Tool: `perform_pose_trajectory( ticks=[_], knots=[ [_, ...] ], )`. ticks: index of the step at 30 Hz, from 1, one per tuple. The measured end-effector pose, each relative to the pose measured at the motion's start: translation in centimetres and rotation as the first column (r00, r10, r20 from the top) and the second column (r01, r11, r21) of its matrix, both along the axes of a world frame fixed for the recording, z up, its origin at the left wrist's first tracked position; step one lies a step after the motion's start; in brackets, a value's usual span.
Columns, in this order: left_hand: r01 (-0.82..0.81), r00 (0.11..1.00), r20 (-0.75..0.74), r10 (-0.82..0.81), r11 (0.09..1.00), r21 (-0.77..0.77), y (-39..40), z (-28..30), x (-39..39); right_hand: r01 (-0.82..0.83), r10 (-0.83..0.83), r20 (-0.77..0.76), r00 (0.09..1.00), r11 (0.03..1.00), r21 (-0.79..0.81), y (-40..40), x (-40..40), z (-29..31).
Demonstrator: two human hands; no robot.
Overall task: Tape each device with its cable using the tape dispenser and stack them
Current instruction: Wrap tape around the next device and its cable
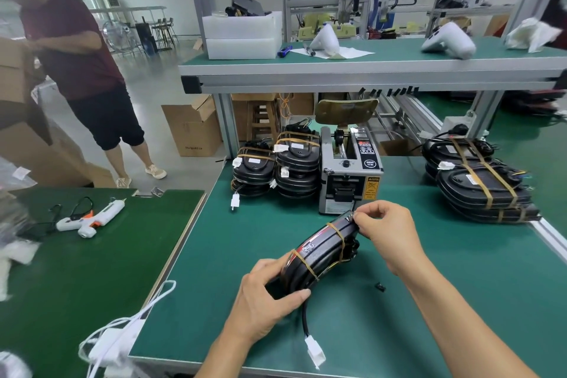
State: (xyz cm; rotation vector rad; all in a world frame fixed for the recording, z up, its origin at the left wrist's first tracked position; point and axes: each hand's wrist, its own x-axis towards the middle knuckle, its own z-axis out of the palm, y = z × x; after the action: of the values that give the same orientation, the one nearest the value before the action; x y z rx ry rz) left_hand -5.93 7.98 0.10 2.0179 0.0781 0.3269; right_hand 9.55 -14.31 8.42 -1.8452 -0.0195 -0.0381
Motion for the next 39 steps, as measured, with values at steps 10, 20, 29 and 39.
perform_pose_trajectory(
  ticks=[10,20,29,39],
  knots=[
    [0.002,1.0,0.01,-0.002,1.0,0.011,0.0,-0.2,0.1,-0.016,0.015,0.04,0.999,1.0,0.019,0.5,-0.4,-1.1],
    [-0.002,1.0,0.021,0.001,0.999,0.037,0.1,-0.4,0.2,-0.167,0.166,0.056,0.985,0.986,0.023,0.6,-1.0,-1.8],
    [0.004,0.999,0.031,-0.005,0.999,0.047,0.1,-0.3,0.1,-0.355,0.355,0.007,0.935,0.933,0.058,1.3,-1.8,-1.5],
    [0.014,0.997,0.076,-0.01,0.998,-0.058,-0.2,0.6,-0.1,-0.27,0.49,0.457,0.742,0.843,-0.466,5.1,-6.8,1.6]
  ],
)
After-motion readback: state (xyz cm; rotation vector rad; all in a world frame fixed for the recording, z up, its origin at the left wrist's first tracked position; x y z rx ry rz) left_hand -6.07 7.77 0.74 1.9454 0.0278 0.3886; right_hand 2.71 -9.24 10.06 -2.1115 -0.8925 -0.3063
